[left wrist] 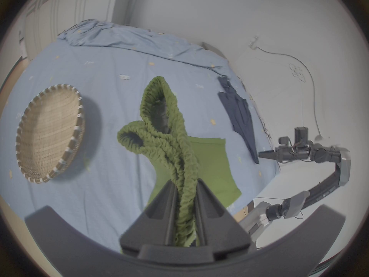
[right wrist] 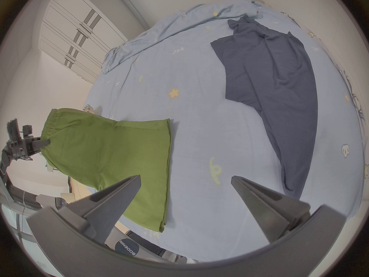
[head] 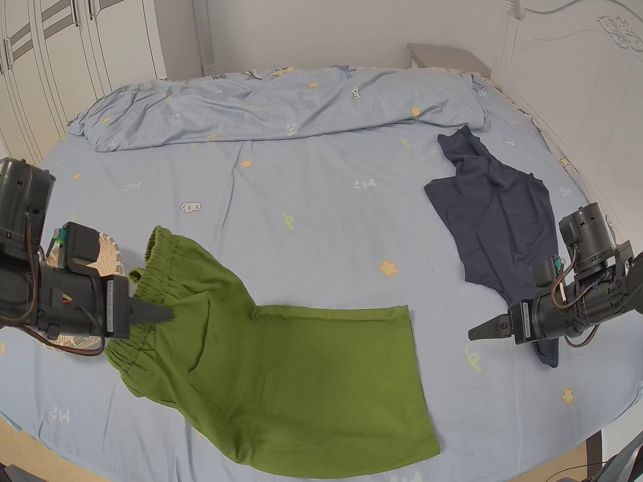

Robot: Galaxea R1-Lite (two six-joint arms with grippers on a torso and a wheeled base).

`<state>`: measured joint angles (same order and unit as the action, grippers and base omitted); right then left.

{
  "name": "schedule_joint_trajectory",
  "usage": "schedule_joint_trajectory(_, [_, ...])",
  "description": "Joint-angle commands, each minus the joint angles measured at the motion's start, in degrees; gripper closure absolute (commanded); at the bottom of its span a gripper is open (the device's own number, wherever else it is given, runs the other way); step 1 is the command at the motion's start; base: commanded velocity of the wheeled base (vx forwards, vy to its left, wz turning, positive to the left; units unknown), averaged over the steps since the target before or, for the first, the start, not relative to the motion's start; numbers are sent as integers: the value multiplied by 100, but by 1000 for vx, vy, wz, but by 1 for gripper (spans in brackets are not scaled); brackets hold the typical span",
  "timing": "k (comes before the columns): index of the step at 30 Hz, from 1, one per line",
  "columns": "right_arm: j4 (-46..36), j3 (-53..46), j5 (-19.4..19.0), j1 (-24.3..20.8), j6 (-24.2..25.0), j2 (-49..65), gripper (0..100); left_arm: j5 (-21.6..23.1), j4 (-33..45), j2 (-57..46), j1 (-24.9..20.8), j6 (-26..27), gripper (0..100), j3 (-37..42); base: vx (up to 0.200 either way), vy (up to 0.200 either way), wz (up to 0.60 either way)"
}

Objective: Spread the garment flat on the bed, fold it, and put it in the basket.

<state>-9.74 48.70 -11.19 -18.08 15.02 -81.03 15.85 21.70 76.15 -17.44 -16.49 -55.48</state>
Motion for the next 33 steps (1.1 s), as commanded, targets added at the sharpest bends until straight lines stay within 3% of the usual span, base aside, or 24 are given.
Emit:
schedule_joint_trajectory(1, [-2,-10,3,-11,1,35,0,-1049,36,787,-1587,-803,100,-868,0,0,0])
schedule_joint_trajectory(8, [-2,-10,3,6,1,35,0,-1268,19,1385,-2175,-1137,100,-1220,0,0,0])
schedule_joint_trajectory(15, [-2,-10,3,6,-8,44,0,-1919,-412,2105,-2843,-1954,100,-1299,0,0,0])
schedule_joint_trajectory(33, [-2,-89,3,-29,-8,44,0,-2015,-781,2633,-3257,-1928,100,-1114,0,0,0])
